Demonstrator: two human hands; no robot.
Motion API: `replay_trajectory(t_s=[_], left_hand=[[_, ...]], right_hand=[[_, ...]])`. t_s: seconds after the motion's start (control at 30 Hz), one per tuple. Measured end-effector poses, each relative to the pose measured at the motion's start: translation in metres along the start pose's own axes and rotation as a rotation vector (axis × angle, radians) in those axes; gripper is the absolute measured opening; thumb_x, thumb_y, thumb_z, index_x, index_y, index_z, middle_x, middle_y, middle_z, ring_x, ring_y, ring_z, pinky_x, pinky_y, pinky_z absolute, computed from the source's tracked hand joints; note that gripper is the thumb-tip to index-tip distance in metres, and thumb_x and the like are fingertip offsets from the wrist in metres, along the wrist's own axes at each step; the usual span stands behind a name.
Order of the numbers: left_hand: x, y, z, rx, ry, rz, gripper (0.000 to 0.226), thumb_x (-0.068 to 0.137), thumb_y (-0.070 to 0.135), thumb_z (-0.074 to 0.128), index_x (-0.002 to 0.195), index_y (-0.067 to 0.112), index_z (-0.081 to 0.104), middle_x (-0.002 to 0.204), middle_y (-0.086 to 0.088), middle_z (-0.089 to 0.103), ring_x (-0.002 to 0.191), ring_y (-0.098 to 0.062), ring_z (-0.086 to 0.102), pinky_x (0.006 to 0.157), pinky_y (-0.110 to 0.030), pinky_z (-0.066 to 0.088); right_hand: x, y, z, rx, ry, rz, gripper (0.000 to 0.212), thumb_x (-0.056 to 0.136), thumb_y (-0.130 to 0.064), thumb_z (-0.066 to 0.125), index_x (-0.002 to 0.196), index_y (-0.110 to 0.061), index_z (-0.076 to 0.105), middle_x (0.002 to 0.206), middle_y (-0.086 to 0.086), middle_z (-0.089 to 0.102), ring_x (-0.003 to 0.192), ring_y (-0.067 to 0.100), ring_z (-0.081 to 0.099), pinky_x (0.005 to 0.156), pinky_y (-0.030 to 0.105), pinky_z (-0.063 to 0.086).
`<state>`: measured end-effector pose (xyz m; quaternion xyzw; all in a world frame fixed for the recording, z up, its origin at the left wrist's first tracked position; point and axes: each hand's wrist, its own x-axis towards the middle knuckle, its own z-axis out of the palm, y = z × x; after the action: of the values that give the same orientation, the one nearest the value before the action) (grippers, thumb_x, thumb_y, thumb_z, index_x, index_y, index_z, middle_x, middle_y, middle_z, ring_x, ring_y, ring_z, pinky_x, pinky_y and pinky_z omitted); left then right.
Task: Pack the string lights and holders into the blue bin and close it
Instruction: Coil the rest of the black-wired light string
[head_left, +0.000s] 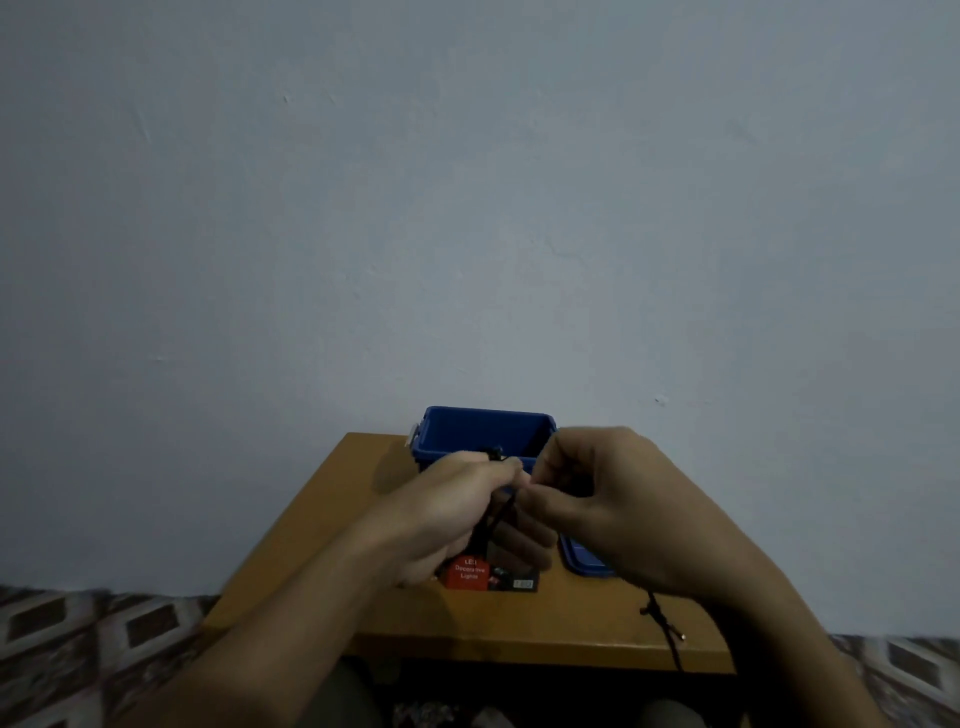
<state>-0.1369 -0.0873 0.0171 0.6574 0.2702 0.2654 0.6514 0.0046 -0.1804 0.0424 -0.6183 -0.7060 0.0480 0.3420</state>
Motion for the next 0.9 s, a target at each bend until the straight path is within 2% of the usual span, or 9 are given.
replay_trajectory(t_s=[0.1,0.17,0.23,0.33,0.43,0.53,0.67,0.77,0.9], left_hand=[[-0.007,0.007,0.002,0.152,-0.057,-0.017,0.037,0.108,0.033,0.034,0.112,0.001,0.053,0.074,-0.02,0.071,0.052,-0.023,0.062,0.05,-0.029,0.047],[-0.01,0.012,0.002,0.251,-0.102,-0.012,0.043,0.109,0.036,0.028,0.105,0.001,0.052,0.061,-0.011,0.069,0.04,-0.016,0.051,0.045,-0.026,0.035],[-0.009,0.015,-0.001,0.247,-0.169,-0.017,0.056,0.108,0.043,0.023,0.102,-0.003,0.054,0.046,-0.001,0.061,0.032,-0.01,0.038,0.043,-0.025,0.026],[-0.004,0.014,-0.009,0.106,-0.321,-0.037,0.079,0.102,0.059,0.02,0.108,-0.01,0.058,0.046,0.0,0.059,0.028,-0.007,0.03,0.037,-0.025,0.016],[-0.004,0.015,-0.013,0.006,-0.43,-0.068,0.076,0.1,0.063,0.022,0.111,-0.004,0.057,0.055,-0.001,0.067,0.027,-0.004,0.031,0.035,-0.024,0.012],[-0.006,0.018,-0.014,0.024,-0.45,-0.105,0.085,0.098,0.068,0.018,0.122,-0.006,0.052,0.048,0.001,0.064,0.025,-0.004,0.026,0.036,-0.025,0.01],[-0.003,0.018,-0.017,0.091,-0.461,-0.108,0.101,0.089,0.077,0.034,0.12,-0.017,0.055,0.083,-0.015,0.075,0.026,-0.003,0.025,0.032,-0.019,0.016],[-0.003,0.02,-0.019,0.199,-0.499,-0.12,0.102,0.082,0.078,0.045,0.118,-0.017,0.056,0.113,-0.031,0.069,0.026,-0.003,0.027,0.035,-0.022,0.012],[-0.004,0.024,-0.023,0.182,-0.649,-0.112,0.097,0.082,0.071,0.052,0.118,-0.019,0.055,0.12,-0.042,0.059,0.027,-0.002,0.029,0.035,-0.025,0.009]], right_hand=[[0.006,0.006,-0.006,-0.127,0.055,0.014,0.015,0.088,-0.043,0.07,0.083,-0.03,0.065,0.079,-0.011,0.072,0.072,0.001,0.066,0.064,0.022,0.055],[0.007,0.008,-0.008,-0.141,0.059,0.011,0.017,0.087,-0.047,0.069,0.084,-0.031,0.066,0.08,-0.015,0.071,0.075,-0.001,0.066,0.067,0.024,0.057],[0.008,0.008,-0.009,-0.162,0.08,-0.006,0.018,0.088,-0.047,0.069,0.083,-0.031,0.065,0.074,-0.015,0.068,0.068,-0.002,0.063,0.061,0.02,0.052],[0.008,0.006,-0.008,-0.182,0.129,-0.039,0.021,0.086,-0.05,0.069,0.081,-0.03,0.065,0.068,-0.012,0.064,0.063,0.002,0.06,0.055,0.018,0.046],[0.006,0.006,-0.01,-0.101,0.109,-0.065,0.017,0.085,-0.047,0.07,0.085,-0.031,0.065,0.066,-0.02,0.065,0.061,-0.001,0.06,0.054,0.019,0.046],[0.003,0.004,-0.013,-0.032,0.054,-0.103,0.013,0.087,-0.037,0.073,0.092,-0.03,0.064,0.055,-0.03,0.055,0.051,-0.003,0.052,0.049,0.012,0.036],[0.006,0.006,-0.014,0.063,0.09,-0.138,0.014,0.092,-0.027,0.07,0.101,-0.023,0.06,0.057,-0.027,0.057,0.05,-0.003,0.054,0.046,0.01,0.038],[0.008,0.009,-0.017,0.129,0.062,-0.136,0.01,0.092,-0.025,0.069,0.099,-0.02,0.063,0.055,-0.023,0.057,0.049,-0.002,0.052,0.048,0.01,0.038],[0.004,0.011,-0.019,0.243,0.023,-0.162,0.009,0.092,-0.03,0.068,0.098,-0.023,0.065,0.063,-0.005,0.057,0.053,0.004,0.046,0.051,0.017,0.038]])
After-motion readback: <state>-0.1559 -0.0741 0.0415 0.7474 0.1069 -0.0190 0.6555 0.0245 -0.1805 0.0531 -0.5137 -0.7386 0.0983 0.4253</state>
